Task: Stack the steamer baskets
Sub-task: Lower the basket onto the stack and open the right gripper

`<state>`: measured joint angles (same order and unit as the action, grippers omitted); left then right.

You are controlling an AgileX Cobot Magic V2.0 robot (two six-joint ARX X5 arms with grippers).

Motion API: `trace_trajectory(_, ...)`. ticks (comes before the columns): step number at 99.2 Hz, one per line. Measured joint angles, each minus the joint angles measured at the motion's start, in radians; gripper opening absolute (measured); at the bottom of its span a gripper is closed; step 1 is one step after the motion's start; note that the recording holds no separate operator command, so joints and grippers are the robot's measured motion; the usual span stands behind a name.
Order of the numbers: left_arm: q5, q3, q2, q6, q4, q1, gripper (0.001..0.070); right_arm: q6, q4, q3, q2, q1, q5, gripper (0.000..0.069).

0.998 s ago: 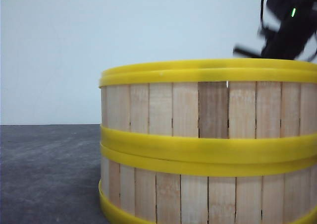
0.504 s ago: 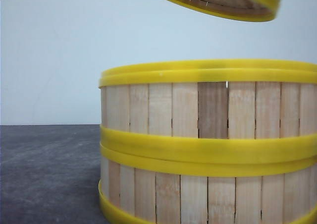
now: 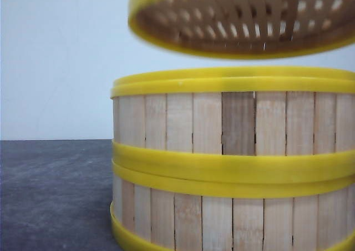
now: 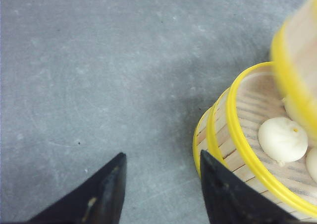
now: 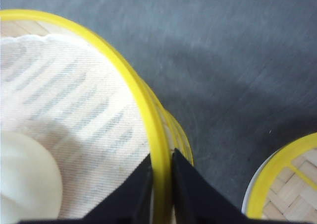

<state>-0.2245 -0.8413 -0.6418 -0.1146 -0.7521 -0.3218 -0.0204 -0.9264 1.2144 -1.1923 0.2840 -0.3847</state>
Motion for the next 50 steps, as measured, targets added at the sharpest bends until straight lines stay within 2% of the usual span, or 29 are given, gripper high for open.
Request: trace_trajectory(50,0.000,0.000,0.000,0.003,-0.002,0.000,0.0275,-0.003,0.078,-0.034,-0.006,0.082,0.085,0.0032)
